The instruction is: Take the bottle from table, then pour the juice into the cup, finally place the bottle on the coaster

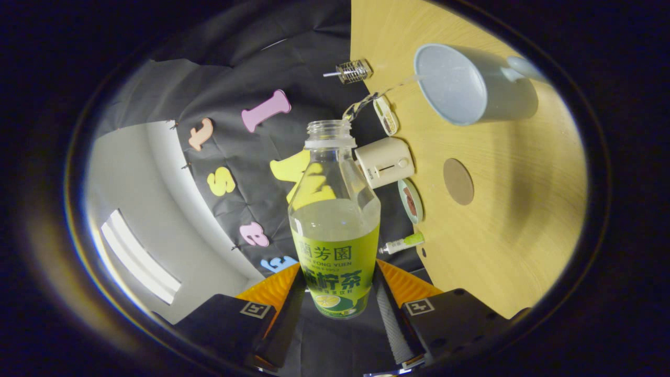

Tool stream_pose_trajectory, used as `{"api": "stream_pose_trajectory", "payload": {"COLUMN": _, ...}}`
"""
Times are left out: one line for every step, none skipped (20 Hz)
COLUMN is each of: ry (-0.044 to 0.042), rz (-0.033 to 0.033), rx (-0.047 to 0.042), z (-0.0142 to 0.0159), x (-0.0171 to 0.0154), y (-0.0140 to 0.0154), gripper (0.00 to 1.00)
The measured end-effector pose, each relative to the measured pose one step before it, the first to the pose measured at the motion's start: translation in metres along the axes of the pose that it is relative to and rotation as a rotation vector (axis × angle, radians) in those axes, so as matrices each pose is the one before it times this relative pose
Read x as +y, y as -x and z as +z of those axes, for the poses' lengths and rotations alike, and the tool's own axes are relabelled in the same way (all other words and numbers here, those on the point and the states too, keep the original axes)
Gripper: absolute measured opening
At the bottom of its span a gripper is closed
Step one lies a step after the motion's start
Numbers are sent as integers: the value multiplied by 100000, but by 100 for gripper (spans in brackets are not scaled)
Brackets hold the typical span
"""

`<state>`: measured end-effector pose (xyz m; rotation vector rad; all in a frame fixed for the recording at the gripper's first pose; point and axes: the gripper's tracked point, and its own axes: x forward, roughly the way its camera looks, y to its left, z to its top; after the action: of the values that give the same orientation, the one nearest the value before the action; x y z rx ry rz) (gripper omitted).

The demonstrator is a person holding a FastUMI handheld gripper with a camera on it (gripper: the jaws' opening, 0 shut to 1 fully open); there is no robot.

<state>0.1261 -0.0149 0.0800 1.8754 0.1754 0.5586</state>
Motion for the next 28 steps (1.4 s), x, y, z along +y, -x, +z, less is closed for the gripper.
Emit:
{"api": "stream_pose_trajectory", "payload": {"ry": -136, "rz": 136, "rx": 335, "z": -91, "x": 80, "y": -46, "gripper": 77}}
{"api": "stream_pose_trajectory", "payload": {"ry": -575, "rz": 383, "rx": 316, "z": -105, "x": 207, "y": 104, "gripper": 77}}
{"api": "stream_pose_trajectory", "payload": {"ry": -641, "rz": 409, "rx": 38, "z": -3, "x": 102, "y": -62, "gripper": 77}}
{"api": "stream_pose_trajectory", "payload": {"ry": -643, "rz": 399, "rx": -174, "z": 46, "x": 153, "y": -15, "gripper": 77}}
{"api": "stream_pose_trajectory", "payload": {"ry": -300, "rz": 475, "rx": 11, "z": 11, "x": 190, "y": 41, "gripper": 77}}
{"api": "stream_pose_trajectory", "payload": {"ry": -89, "rz": 293, "rx": 7, "z": -75, "x": 221, "y": 53, "gripper": 77}}
{"api": "stream_pose_trajectory", "payload": {"ry": -172, "rz": 242, "rx": -95, "z": 16, "x": 159, "y": 49, "gripper": 77}}
{"api": "stream_pose_trajectory", "payload": {"ry": -264, "rz": 118, "rx": -164, "z": 27, "x": 123, "y": 90, "gripper": 77}}
{"api": "stream_pose_trajectory", "payload": {"ry": -264, "rz": 168, "rx": -84, "z": -2, "x": 160, "y": 25, "gripper": 77}}
{"api": "stream_pose_trajectory", "payload": {"ry": -163, "rz": 74, "rx": 165, "z": -53, "x": 138, "y": 66, "gripper": 77}}
{"api": "stream_pose_trajectory", "payload": {"ry": -387, "rz": 306, "rx": 99, "z": -70, "x": 139, "y": -11, "gripper": 77}}
{"api": "stream_pose_trajectory", "payload": {"ry": -323, "rz": 234, "rx": 63, "z": -2, "x": 204, "y": 111, "gripper": 77}}
{"api": "stream_pose_trajectory", "payload": {"ry": -258, "rz": 54, "rx": -358, "z": 73, "x": 83, "y": -43, "gripper": 77}}
{"api": "stream_pose_trajectory", "payload": {"ry": -132, "rz": 158, "rx": -66, "z": -59, "x": 176, "y": -105, "gripper": 77}}
{"api": "stream_pose_trajectory", "payload": {"ry": -303, "rz": 425, "rx": -3, "z": 0, "x": 171, "y": -5, "gripper": 77}}
{"api": "stream_pose_trajectory", "payload": {"ry": -315, "rz": 485, "rx": 21, "z": -90, "x": 268, "y": -98, "gripper": 77}}
{"api": "stream_pose_trajectory", "payload": {"ry": -238, "rz": 525, "rx": 174, "z": -53, "x": 233, "y": 46, "gripper": 77}}
{"api": "stream_pose_trajectory", "payload": {"ry": -338, "rz": 482, "rx": 38, "z": -36, "x": 180, "y": -67, "gripper": 77}}
{"api": "stream_pose_trajectory", "payload": {"ry": -472, "rz": 478, "rx": 49, "z": 11, "x": 94, "y": -85, "gripper": 77}}
{"api": "stream_pose_trajectory", "payload": {"ry": -539, "rz": 606, "rx": -120, "z": 43, "x": 179, "y": 25, "gripper": 77}}
{"api": "stream_pose_trajectory", "payload": {"ry": -890, "rz": 732, "rx": 164, "z": -22, "x": 51, "y": -145, "gripper": 77}}
{"api": "stream_pose_trajectory", "payload": {"ry": -856, "rz": 386, "rx": -109, "z": -59, "x": 130, "y": -108, "gripper": 77}}
{"api": "stream_pose_trajectory", "payload": {"ry": -358, "rz": 342, "rx": -239, "z": 46, "x": 89, "y": 74, "gripper": 77}}
{"api": "stream_pose_trajectory", "payload": {"ry": 59, "rz": 167, "rx": 3, "z": 40, "x": 134, "y": -59, "gripper": 77}}
{"api": "stream_pose_trajectory", "payload": {"ry": 27, "rz": 116, "rx": -152, "z": 100, "x": 3, "y": -8, "gripper": 77}}
{"api": "stream_pose_trajectory", "payload": {"ry": -204, "rz": 12, "rx": -194, "z": 56, "x": 35, "y": -20, "gripper": 77}}
{"api": "stream_pose_trajectory", "payload": {"ry": -383, "rz": 192, "rx": -115, "z": 29, "x": 63, "y": -20, "gripper": 77}}
{"api": "stream_pose_trajectory", "payload": {"ry": -413, "rz": 306, "rx": -158, "z": 50, "x": 142, "y": 84, "gripper": 77}}
